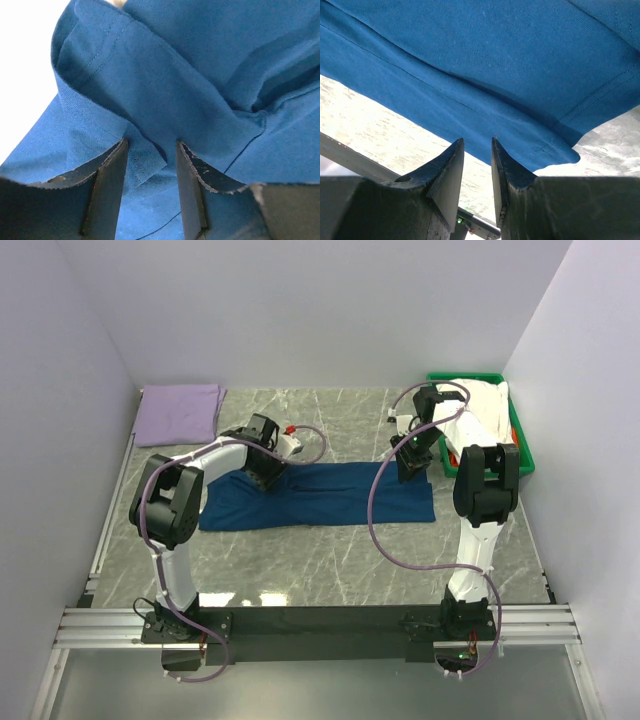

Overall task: Fold and stack the t-shirts
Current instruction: Fold the tshirt

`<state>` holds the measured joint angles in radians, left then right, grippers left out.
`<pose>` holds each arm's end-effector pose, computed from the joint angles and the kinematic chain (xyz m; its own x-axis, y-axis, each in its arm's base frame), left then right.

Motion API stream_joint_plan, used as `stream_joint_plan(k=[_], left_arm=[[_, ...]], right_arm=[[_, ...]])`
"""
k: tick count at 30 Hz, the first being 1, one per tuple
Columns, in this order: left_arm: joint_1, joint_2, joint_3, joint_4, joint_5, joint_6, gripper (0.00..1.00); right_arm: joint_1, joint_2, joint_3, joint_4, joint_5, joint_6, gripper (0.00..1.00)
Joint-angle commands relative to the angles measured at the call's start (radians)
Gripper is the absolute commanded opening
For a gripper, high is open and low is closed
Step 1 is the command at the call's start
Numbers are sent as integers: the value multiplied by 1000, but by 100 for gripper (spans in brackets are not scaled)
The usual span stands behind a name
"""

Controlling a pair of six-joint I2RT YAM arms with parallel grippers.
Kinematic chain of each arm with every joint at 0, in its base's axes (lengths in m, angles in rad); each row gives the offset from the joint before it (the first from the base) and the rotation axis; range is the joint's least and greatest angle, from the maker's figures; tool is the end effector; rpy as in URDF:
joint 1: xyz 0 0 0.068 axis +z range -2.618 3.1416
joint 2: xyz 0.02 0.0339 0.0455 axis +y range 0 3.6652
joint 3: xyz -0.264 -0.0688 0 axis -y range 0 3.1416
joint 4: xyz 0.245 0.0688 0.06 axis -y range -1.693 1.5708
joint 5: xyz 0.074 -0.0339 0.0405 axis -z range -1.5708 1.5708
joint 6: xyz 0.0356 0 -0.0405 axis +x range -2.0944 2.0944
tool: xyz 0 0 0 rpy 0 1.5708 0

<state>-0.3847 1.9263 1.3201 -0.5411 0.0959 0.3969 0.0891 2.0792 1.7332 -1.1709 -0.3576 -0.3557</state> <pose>0.3624 -0.1504 0.1709 -0.6208 0.6665 -0.4127 0.7048 0.7051 0.0783 0.4024 0.0485 0.2103 -0.8968 -0.4076 -0.1722 -0.4421 0.8421 0.3089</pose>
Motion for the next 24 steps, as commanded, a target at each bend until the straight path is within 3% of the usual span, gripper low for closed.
stream_joint_plan(k=[1,11,20,24], left_arm=[[4,-7,-7,17,-68,-13,46],[33,-56,16,-10,-73,14,35],[49,-105,44,-34,-39,39,3],[52,-179,24,-81,7,98,1]], right_arm=[[0,7,0,2,11,0,36],[-2,7,0,-3,14,-8,35],[-2,1,-11,1,8,-8,35],[-2,-10,-23,4,12,-14,35]])
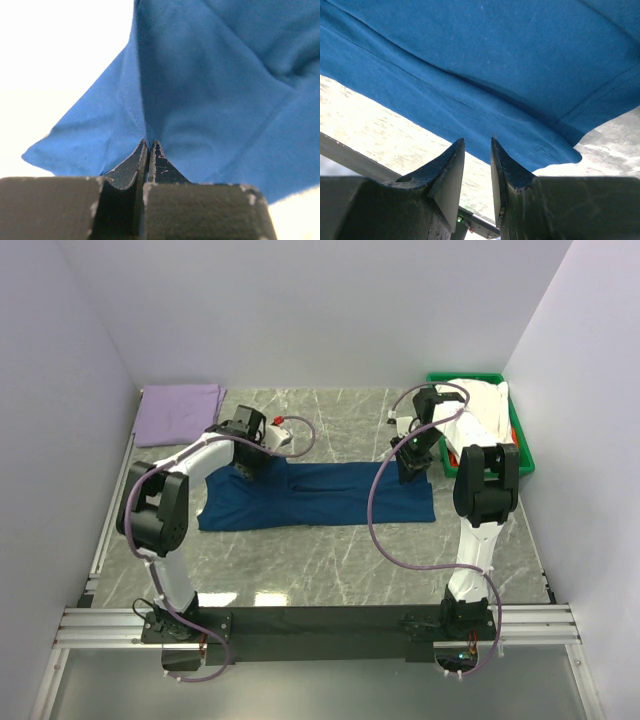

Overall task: Fold and stack the t-shirts
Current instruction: Fold the tshirt

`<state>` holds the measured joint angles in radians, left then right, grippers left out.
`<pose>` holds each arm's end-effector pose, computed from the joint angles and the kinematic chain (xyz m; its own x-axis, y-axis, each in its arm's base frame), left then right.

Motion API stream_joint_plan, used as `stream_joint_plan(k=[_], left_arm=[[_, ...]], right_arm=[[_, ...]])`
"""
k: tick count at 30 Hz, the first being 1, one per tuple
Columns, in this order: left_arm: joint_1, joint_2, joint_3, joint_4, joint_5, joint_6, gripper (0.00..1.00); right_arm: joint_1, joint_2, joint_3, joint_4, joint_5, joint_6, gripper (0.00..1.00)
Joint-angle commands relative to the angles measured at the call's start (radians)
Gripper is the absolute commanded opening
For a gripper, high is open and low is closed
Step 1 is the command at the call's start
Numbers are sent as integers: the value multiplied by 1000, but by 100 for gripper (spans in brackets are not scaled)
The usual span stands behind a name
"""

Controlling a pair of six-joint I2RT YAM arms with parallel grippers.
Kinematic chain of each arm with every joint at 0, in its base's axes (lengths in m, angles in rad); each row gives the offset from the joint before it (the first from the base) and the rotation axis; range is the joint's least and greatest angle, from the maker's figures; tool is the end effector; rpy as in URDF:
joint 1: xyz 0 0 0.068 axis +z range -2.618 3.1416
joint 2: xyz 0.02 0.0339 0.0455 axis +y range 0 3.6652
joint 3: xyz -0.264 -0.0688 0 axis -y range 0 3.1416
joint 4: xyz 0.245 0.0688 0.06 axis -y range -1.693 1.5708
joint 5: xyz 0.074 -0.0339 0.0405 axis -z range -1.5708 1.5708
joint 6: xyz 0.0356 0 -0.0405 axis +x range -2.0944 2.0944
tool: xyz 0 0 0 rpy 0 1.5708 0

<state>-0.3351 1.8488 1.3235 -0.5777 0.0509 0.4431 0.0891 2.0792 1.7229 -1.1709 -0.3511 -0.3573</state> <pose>0.3620 -0.1280 0.1986 -0.6114 0.6663 -0.4268 0.6777 0.7194 0.1523 0.4010 0.0481 0.2076 -0.8978 -0.4099 -0.1610 -0.4403 0.8439 0.3067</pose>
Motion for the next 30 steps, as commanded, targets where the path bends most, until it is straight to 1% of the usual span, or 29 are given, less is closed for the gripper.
stream_joint_plan(k=[1,4,5,6,8,10,12,13,15,16,19,20,21,24,27,28,29,30], left_arm=[[5,-120,7,-51,79,69,1],[8,-197,-69,-89,122,156,1],[8,-218,-123,-91,125,205,1],[10,-256,-153,-94,127,230,1],[11,-290,-241,-90,110,296,1],[18,-325,-294,-68,104,336,1],[18,-341,-360,-38,75,365,5],[18,-338,-372,-22,61,365,17],[21,-300,-371,-11,52,338,30],[30,-286,-362,-19,58,327,39],[71,-272,-305,-63,145,267,47],[83,-279,-273,-77,174,238,48],[109,-299,-261,-102,241,224,48],[136,-348,-242,-105,322,154,49],[136,-340,-233,-105,345,60,51],[136,-327,-230,-105,348,36,48],[136,-315,-224,-103,354,-27,47],[137,-292,-224,-99,356,-58,45]], right_arm=[[-2,-11,-16,5,8,-12,35],[-2,-18,-25,7,11,-16,35],[-2,-19,-31,8,12,-17,34],[-2,-21,-34,8,12,-19,34],[-2,-21,-42,10,14,-20,34],[-2,-19,-42,11,15,-23,34],[0,-16,-42,13,21,-25,34],[-2,-13,-39,13,23,-23,34],[0,-5,-26,8,23,-25,34],[-2,-2,-20,8,23,-23,34],[-2,15,12,4,27,-23,34],[-2,27,33,5,29,-20,34],[-2,31,41,10,34,-20,34],[0,65,64,40,57,-2,33],[1,111,55,50,87,3,32],[1,116,40,56,96,1,31],[1,116,3,74,119,0,31],[1,114,-18,83,130,-6,30]])
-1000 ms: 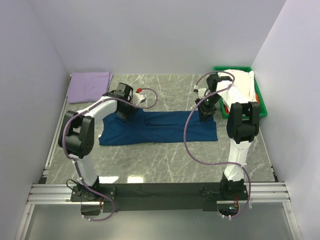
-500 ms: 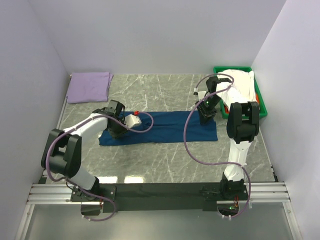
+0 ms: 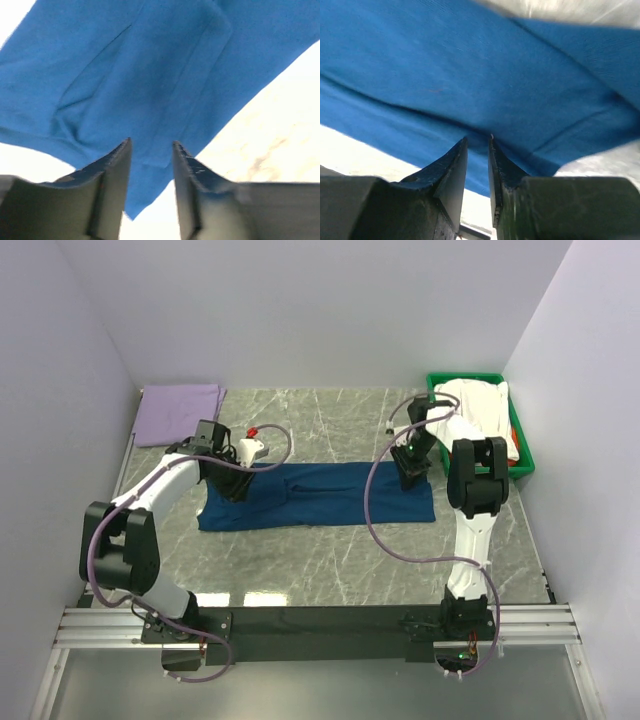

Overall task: Fold and stack the t-shirts
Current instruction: Fold the tshirt

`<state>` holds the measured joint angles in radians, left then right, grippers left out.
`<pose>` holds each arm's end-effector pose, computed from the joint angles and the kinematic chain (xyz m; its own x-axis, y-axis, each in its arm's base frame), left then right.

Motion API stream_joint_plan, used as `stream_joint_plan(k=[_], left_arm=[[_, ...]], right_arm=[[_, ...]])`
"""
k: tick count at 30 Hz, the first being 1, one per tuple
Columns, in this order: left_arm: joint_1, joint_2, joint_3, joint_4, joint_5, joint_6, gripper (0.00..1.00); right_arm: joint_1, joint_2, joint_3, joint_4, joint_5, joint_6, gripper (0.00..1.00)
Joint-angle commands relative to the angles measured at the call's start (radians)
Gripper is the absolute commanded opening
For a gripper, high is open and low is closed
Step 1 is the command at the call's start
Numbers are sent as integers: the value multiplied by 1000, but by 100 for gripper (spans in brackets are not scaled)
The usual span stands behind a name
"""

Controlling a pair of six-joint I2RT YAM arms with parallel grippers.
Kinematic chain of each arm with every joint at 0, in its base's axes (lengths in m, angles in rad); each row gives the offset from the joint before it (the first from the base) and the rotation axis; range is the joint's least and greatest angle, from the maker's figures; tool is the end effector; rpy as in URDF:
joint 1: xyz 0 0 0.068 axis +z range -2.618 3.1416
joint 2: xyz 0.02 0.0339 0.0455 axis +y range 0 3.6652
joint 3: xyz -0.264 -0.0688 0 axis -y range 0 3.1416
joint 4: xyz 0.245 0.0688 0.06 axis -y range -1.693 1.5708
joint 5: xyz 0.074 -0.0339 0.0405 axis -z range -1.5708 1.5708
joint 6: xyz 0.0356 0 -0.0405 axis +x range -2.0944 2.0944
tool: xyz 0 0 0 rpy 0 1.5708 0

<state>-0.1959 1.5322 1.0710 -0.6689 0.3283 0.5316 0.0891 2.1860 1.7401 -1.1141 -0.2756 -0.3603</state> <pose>0.2938 -0.0700 0.2246 -0.6029 0.6088 -0.5155 0.7248 0.6880 -0.0351 0.4179 0.0471 0.1693 -0.9008 -0.4211 -0.1060 -0.4340 0.8653 0.2508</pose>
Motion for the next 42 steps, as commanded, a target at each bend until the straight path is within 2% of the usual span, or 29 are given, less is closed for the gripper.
stream_joint_plan(k=[1,7,10,12,15,18,19,21,22,23,24,28,30,33,35,36,42], left_arm=[[-2,32,26,2,75,-172,41],[-4,52,-17,48,20,-387,27],[-17,80,-22,78,-11,-427,25],[-40,143,-7,112,-49,-427,25],[-62,294,105,117,-81,-415,22],[-66,471,291,108,-95,-394,19],[-66,520,419,100,-106,-380,18],[-65,666,571,75,-118,-363,19],[-65,750,722,60,-150,-337,20],[-65,787,798,54,-161,-328,21],[-62,822,937,49,-169,-317,25],[-60,882,1107,74,-169,-283,40],[-60,820,1075,109,-169,-285,43],[-56,679,860,201,-132,-315,45],[-57,591,778,238,-88,-358,45],[-60,573,723,238,-69,-380,44],[-71,536,620,210,55,-524,41]], right_arm=[[1,0,-56,34,64,-6,30],[0,-113,-307,65,133,-38,24],[6,-220,-468,40,107,-74,21],[12,-276,-548,20,89,-127,21],[18,-359,-636,-36,43,-201,21],[17,-397,-617,-96,3,-235,21],[17,-403,-601,-114,-5,-238,21],[9,-407,-536,-124,-28,-226,22],[3,-408,-492,-125,-42,-210,23],[0,-408,-470,-124,-50,-203,23],[-2,-404,-450,-122,-57,-198,23],[0,-375,-377,-90,-70,-175,25],[0,-348,-355,-76,-56,-158,26],[3,-284,-326,-49,-65,-148,26],[15,-255,-312,-41,-83,-140,26],[24,-227,-310,-38,-89,-137,26],[63,-174,-387,14,-56,-128,22]])
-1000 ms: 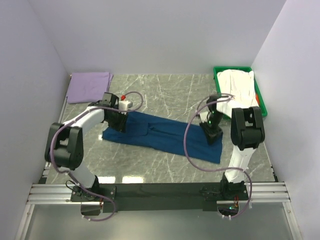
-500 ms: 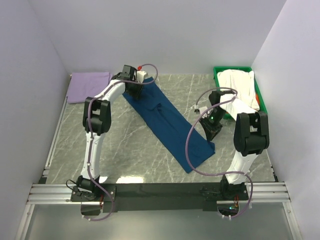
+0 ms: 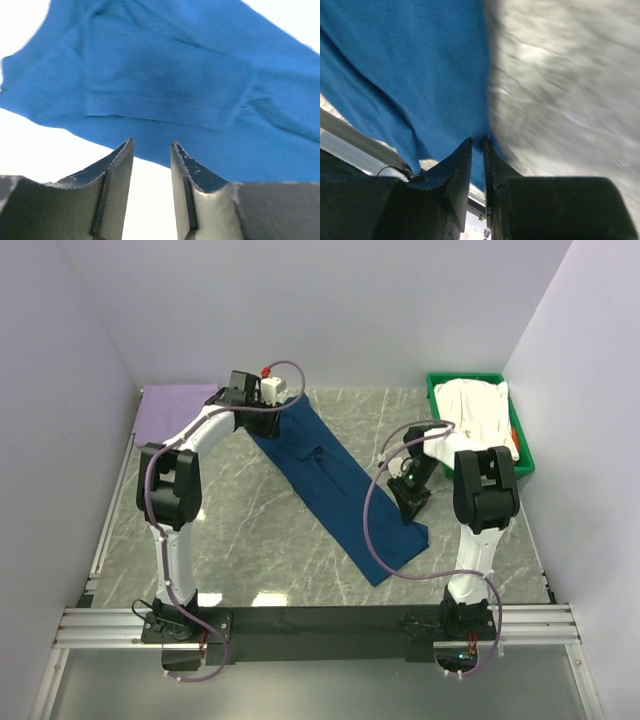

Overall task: Fold and stack the t-shirts
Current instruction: Fold the tshirt

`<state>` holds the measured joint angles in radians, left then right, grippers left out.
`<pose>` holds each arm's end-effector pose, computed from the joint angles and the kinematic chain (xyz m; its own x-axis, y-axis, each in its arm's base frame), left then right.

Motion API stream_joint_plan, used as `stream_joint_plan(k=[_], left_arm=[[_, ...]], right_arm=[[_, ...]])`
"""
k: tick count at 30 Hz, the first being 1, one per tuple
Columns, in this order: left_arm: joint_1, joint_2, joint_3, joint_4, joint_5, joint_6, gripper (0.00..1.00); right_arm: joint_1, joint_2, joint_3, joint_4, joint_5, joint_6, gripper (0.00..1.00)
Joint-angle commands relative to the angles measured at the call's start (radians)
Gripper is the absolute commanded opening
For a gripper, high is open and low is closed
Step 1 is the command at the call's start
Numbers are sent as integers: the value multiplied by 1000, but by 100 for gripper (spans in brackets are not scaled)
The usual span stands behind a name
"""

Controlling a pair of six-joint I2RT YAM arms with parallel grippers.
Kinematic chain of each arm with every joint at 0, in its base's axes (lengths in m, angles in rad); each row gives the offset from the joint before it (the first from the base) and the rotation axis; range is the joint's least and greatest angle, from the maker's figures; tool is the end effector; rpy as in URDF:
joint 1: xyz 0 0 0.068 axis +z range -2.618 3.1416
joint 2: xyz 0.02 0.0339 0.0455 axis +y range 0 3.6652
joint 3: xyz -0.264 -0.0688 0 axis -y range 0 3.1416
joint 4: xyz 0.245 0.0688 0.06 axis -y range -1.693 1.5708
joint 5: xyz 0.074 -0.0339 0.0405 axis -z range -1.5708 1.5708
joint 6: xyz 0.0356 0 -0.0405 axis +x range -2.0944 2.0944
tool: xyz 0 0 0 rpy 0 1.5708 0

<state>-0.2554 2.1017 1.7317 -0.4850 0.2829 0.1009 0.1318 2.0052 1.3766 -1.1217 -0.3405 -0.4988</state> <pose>0.4569 -0.1296 0.2269 -0.6841 0.2786 -0.6741 0.4912 0.8591 -0.1435 0.3408 0.0572 0.1516 -0.8256 -0.5643 -0.0004 -0.5235 0.7656 0.3740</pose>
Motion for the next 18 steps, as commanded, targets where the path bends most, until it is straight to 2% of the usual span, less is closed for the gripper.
stream_joint_plan(k=[1,5,10,14,18], left_arm=[[-13,-31,-49,26,111,-149,40],[-33,-6,-78,46,107,-201,40],[-42,72,-14,39,99,-239,39],[-39,190,58,11,59,-239,38],[-4,322,265,-44,30,-199,36]], right_arm=[[26,10,-46,26,15,12,20],[72,7,-123,26,-9,9,15],[141,-2,-206,14,-90,3,15],[157,33,-171,11,-156,25,17],[161,108,-61,-7,-212,45,22]])
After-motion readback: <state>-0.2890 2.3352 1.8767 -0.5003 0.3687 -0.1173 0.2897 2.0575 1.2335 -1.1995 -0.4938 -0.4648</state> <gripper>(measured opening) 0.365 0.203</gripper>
